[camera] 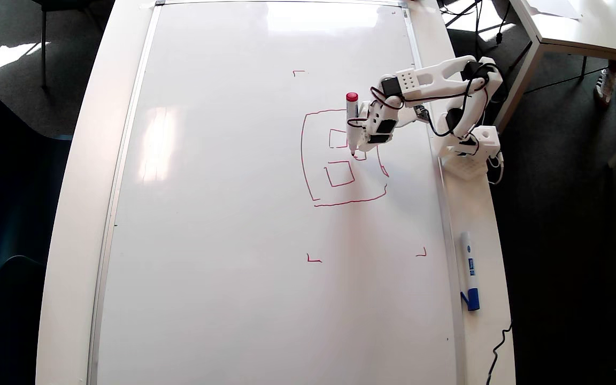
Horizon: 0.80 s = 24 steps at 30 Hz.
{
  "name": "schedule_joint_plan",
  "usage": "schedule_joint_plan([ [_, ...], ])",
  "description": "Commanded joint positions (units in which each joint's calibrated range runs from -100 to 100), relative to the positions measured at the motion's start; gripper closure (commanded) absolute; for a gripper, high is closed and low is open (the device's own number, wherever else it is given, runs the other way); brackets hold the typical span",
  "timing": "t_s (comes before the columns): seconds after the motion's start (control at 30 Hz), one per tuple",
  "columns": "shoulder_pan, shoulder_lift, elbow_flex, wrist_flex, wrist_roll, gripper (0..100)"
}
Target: Draw on a whiteboard a robot head using a pen attached to the gripper
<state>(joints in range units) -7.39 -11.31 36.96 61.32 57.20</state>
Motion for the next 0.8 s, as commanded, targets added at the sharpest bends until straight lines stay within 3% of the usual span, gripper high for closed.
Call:
schedule_joint_plan([
  [0.0, 1.8, -0.6, -8.5, 1.0, -1.1, 99],
  [0.2, 2.0, 2.2, -16.0, 1.0, -0.7, 99],
  [0.77, 0.8, 29.5, -47.7, 0.9, -1.0, 99],
])
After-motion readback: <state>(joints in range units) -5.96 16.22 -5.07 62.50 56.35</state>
